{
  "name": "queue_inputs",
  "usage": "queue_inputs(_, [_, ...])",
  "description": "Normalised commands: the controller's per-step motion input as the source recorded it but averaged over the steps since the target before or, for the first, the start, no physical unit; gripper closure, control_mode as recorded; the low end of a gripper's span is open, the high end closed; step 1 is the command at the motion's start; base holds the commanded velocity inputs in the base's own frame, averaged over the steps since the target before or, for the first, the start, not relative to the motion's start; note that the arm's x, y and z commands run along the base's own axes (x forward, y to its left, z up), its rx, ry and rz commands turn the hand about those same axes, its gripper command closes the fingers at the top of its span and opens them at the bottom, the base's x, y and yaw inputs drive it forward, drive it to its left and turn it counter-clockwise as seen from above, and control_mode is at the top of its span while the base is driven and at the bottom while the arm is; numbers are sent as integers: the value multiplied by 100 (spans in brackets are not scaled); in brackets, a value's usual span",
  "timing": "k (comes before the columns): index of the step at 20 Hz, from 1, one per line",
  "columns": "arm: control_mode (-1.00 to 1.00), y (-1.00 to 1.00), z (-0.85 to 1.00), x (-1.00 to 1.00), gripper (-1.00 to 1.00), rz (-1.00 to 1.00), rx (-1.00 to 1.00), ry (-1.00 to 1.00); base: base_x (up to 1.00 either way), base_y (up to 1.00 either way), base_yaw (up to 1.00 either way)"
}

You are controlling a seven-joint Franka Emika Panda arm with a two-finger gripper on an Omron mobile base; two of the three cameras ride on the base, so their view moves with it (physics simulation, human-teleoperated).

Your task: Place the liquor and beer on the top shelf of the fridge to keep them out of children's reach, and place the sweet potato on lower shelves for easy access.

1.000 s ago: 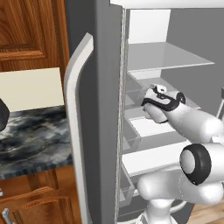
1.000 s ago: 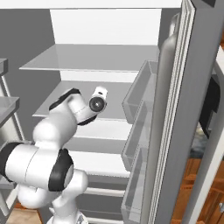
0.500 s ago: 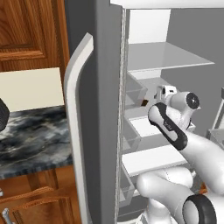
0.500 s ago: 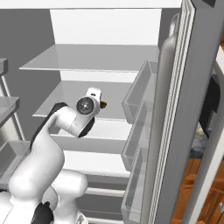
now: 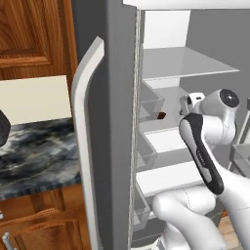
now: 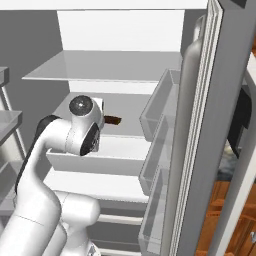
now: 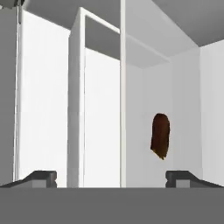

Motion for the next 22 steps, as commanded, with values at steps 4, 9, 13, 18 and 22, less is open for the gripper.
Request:
queue_inputs(4, [-100,21,0,-96,-100,1,-1,0,0,0,0])
queue_inputs(9, [-100,29,8,-72,-100,0,0,0,0,0,0])
queue_inputs(13, [-100,0,6,-44,-100,0,0,-1,0,0,0])
queue_inputs(18, [-100,0,23,-29,-100,0,0,-1,0,0,0])
queue_inputs(22, [-100,11,18,-9,-100,-2,0,-6,0,0,0])
